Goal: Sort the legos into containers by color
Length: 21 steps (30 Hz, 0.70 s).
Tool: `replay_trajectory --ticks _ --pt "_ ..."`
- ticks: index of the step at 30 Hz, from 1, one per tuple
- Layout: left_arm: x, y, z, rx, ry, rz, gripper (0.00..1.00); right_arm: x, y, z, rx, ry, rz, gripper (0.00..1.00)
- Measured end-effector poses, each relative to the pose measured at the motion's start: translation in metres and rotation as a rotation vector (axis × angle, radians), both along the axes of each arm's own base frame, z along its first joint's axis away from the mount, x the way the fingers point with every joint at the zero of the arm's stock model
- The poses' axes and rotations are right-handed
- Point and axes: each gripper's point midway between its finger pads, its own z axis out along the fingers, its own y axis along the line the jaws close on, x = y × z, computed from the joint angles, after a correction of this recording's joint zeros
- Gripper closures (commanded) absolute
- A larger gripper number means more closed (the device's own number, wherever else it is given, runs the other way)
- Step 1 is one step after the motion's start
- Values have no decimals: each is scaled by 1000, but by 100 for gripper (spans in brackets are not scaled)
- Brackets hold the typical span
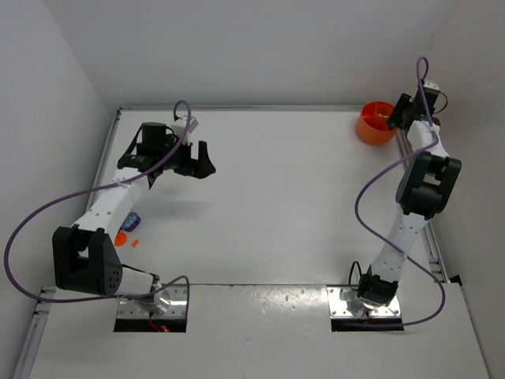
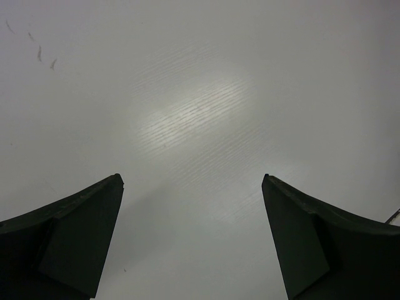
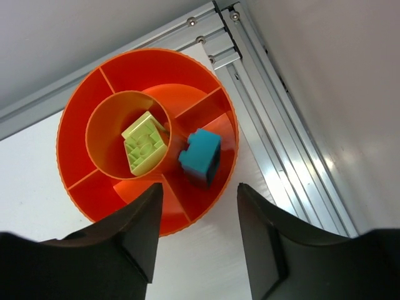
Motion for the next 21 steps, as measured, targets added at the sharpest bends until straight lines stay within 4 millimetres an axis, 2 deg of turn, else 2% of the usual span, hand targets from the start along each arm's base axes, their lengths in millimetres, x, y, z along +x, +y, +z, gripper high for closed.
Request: replay_trajectory --ticks 6,9,11,14,17,20,21 --pt "1 3 -1 8 0 17 0 -1 5 0 15 1 20 47" --pt "4 12 2 31 -15 59 0 -10 14 3 34 10 48 47" --pt "5 22 8 52 -36 98 0 -20 24 12 41 9 87 47" --pt "5 48 15 112 -60 177 0 -36 41 39 40 -8 163 47" --pt "5 91 9 230 -51 297 0 -53 65 74 28 -49 270 47" --pt "-2 140 -6 366 6 422 7 -76 90 101 34 -84 372 47" --pt "-6 158 -14 401 28 458 14 -84 98 107 36 -96 408 48"
